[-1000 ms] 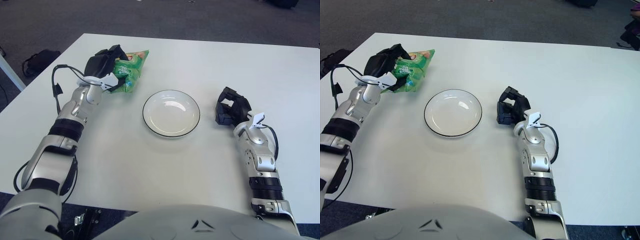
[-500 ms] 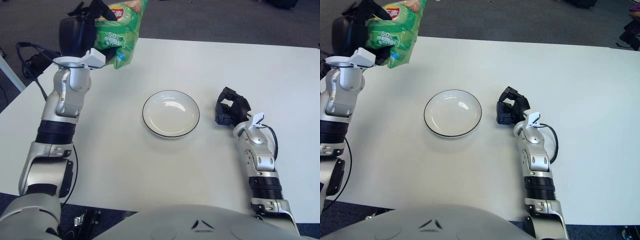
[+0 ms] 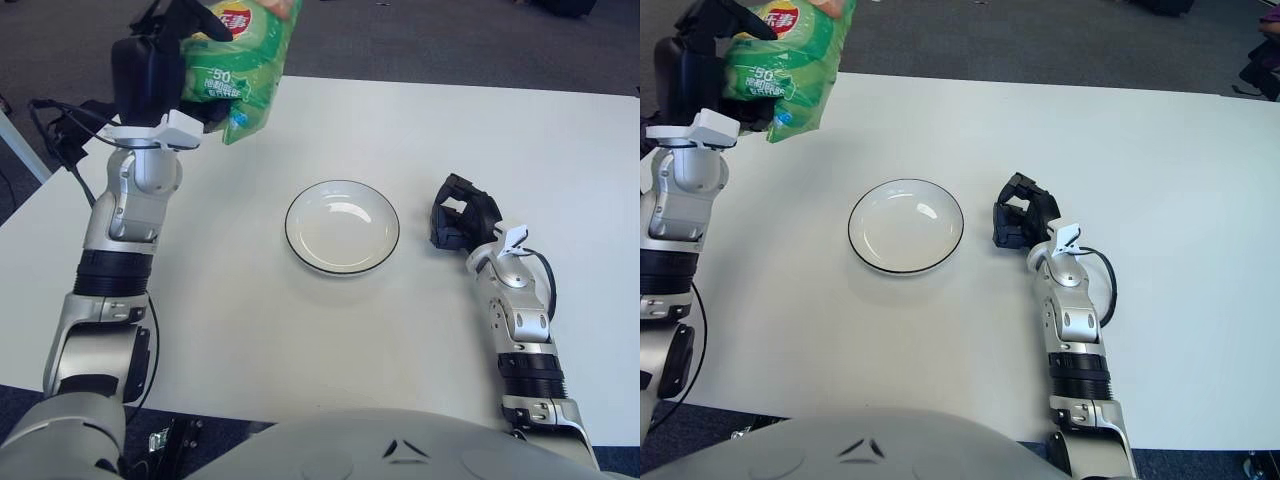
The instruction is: Put the snack into the plate.
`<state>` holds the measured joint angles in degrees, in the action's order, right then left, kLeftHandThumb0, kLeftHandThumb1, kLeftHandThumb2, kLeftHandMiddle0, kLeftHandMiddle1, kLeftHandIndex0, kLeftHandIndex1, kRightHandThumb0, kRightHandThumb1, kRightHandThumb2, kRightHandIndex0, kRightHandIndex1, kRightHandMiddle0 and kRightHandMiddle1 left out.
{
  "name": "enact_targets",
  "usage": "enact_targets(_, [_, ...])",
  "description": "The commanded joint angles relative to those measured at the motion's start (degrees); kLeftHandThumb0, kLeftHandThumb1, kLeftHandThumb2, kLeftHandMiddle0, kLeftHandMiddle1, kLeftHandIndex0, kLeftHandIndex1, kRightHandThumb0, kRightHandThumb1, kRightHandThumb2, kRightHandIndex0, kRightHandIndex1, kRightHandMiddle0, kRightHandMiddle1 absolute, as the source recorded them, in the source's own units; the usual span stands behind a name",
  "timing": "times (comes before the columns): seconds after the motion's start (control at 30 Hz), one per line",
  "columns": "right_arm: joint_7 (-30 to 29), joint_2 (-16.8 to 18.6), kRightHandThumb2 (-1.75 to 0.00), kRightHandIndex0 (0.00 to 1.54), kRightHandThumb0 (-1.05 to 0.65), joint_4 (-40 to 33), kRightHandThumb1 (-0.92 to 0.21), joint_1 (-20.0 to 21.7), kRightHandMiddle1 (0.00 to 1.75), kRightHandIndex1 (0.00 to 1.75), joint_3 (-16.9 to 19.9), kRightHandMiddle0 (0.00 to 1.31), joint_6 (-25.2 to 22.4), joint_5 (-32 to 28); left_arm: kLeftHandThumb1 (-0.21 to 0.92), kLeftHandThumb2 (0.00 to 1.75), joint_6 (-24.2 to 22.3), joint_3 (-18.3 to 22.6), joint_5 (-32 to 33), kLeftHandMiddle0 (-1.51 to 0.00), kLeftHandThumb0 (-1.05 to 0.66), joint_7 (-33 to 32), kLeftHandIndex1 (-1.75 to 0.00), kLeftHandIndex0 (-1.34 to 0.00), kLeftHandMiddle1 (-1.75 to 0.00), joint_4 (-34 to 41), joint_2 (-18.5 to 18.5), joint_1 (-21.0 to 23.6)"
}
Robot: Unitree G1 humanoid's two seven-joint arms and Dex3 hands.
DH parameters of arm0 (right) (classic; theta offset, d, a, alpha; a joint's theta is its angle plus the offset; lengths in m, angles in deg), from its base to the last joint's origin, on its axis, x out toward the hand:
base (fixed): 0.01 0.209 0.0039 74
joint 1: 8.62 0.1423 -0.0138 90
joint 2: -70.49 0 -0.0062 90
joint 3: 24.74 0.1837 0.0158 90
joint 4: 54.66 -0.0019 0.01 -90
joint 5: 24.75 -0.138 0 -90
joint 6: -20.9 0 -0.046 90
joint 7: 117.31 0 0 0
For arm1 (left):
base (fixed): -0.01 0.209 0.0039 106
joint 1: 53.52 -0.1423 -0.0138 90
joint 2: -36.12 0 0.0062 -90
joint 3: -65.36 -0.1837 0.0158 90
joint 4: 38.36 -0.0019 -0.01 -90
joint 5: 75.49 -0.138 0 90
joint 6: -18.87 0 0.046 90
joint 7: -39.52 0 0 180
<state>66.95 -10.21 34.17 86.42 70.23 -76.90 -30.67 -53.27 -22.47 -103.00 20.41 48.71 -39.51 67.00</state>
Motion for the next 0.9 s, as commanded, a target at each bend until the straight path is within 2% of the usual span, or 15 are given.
enact_targets(0.0, [-0.1, 0.1, -1.37, 1.11, -0.50, 3.1, -0.27, -3.6, 1.75, 1.75, -0.1, 0.65, -2.7, 0.6, -0.13, 1.75, 1.1, -0.2, 0.2, -1.00, 0.00, 0.9, -1.75, -0.72, -1.56, 2.8, -1.5, -1.5])
enact_targets(0.2, [-0.2, 0.1, -1.38, 1.12, -0.50, 2.9, -0.26, -3.8, 1.75, 1.75, -0.3, 0.66, -2.6, 0.8, -0.12, 1.75, 1.4, -2.4, 1.2, -0.98, 0.00, 2.8, -1.75, -0.72, -1.58, 3.7, -4.9, -2.6])
enact_targets(0.33, [-0.2, 0.1, -1.38, 1.12, -0.50, 2.7, -0.26, -3.9, 1.75, 1.75, -0.4, 0.66, -2.6, 0.9, -0.11, 1.75, 3.8, -3.7, 5.7, -0.97, 0.00, 9.0, -1.75, -0.72, -1.60, 2.3, -4.8, -1.8])
enact_targets(0.43, [-0.3, 0.1, -1.38, 1.11, -0.50, 2.7, -0.26, -3.9, 1.75, 1.75, -0.4, 0.66, -2.5, 1.0, -0.11, 1.75, 4.4, -4.3, 5.1, -0.97, 0.00, 11.0, -1.75, -0.72, -1.60, 2.1, -4.6, -1.2])
enact_targets(0.5, [-0.3, 0.1, -1.38, 1.11, -0.50, 2.6, -0.26, -4.0, 1.75, 1.75, -0.5, 0.66, -2.5, 1.0, -0.11, 1.75, 4.3, -4.1, 4.8, -0.97, 0.00, 11.9, -1.75, -0.72, -1.60, 2.7, -4.6, -1.5])
enact_targets(0.63, [-0.4, 0.2, -1.38, 1.10, -0.50, 2.5, -0.26, -4.0, 1.75, 1.75, -0.6, 0.66, -2.5, 1.0, -0.11, 1.75, 1.2, -5.3, 5.4, -0.96, 0.00, 15.9, -1.75, -0.72, -1.62, 8.5, -6.0, -4.5])
enact_targets(0.77, [-0.4, 0.3, -1.38, 1.10, -0.50, 2.4, -0.26, -3.9, 1.75, 1.75, -0.7, 0.66, -2.7, 1.0, -0.10, 1.75, 0.3, -5.3, 6.4, -0.95, 0.00, 18.2, -1.75, -0.71, -1.63, 9.6, -6.6, -5.5])
enact_targets(0.87, [-0.5, 0.3, -1.38, 1.10, -0.50, 2.4, -0.26, -3.9, 1.75, 1.75, -0.7, 0.66, -2.9, 0.9, -0.10, 1.75, 2.4, -5.8, 5.9, -0.95, 0.00, 17.8, -1.75, -0.71, -1.63, 8.7, -7.7, -6.2])
